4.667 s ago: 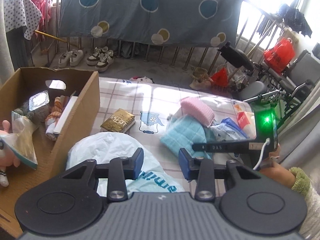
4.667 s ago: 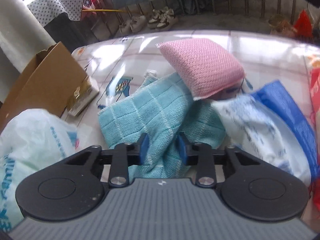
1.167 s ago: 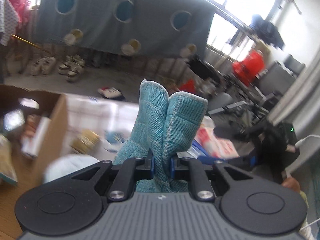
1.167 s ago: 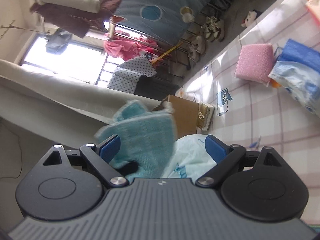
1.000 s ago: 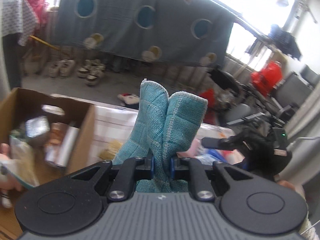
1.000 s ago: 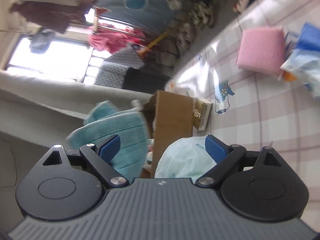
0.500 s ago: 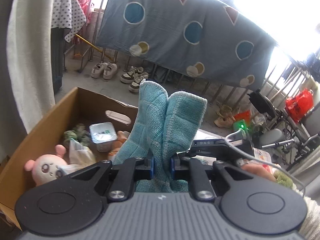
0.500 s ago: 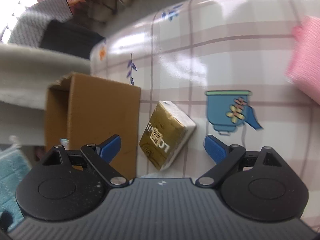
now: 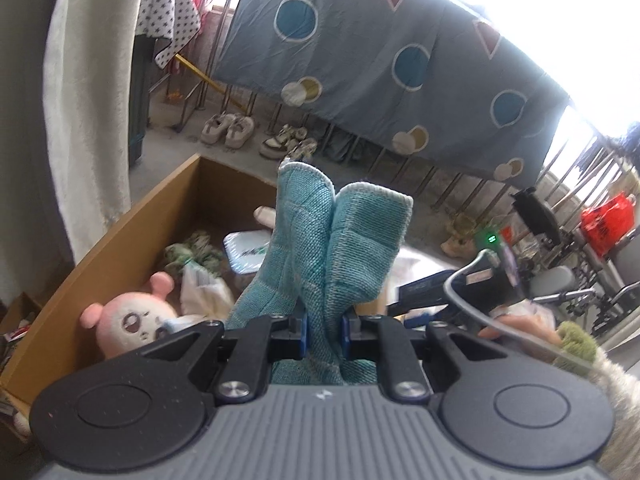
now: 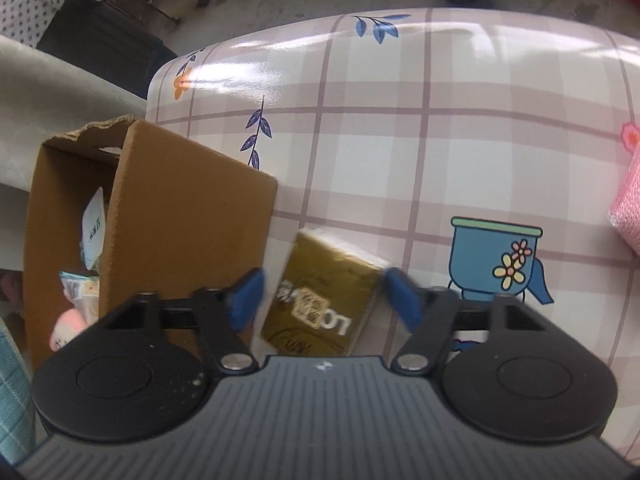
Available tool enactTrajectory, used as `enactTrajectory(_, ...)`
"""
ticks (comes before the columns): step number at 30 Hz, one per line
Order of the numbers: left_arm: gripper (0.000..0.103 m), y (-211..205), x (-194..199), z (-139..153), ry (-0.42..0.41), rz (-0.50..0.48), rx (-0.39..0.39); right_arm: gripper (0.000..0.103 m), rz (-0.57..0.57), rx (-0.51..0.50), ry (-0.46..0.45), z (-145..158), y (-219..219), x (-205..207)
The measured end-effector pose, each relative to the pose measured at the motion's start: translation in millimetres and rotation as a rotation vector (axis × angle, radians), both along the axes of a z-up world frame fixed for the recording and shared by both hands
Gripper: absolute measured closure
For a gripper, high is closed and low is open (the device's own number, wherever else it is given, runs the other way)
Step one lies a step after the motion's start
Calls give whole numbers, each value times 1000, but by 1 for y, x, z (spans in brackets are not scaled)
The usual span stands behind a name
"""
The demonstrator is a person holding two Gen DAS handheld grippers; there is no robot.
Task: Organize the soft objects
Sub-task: 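Carry the towel toward the box with the left tool while the right tool grasps the gold juice box, then lower the towel into the box and open the left tool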
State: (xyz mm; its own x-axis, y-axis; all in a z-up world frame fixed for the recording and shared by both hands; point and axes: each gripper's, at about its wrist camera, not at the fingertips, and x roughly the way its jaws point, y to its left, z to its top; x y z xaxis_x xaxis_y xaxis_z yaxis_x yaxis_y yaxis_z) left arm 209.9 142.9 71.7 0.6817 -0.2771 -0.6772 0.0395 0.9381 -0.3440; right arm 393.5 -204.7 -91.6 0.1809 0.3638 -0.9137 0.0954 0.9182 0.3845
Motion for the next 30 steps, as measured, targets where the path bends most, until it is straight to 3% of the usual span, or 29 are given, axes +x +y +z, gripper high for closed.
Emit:
enactTrajectory(9, 87, 1, 24, -41, 145, -76, 11, 72, -56, 117, -56, -1, -31, -12)
enactTrajectory(18, 85, -26, 73, -87, 295, -84, 115, 73, -94, 173, -105, 4, -65, -18)
enactTrajectory(20, 82, -29, 82, -95, 321, -82, 124, 73, -96, 197, -113, 2, -70, -19)
enactTrajectory(22, 65, -31, 88, -101, 350, -92, 106, 73, -97, 217, -118, 1, -74, -22)
enactTrajectory(24, 55, -32, 90, -103, 379, -84, 94, 73, -96, 238, -116, 0, -79, -24)
enactTrajectory(30, 48, -30, 77, -85, 348, -61, 92, 73, -99, 280, -129, 3, -88, -33)
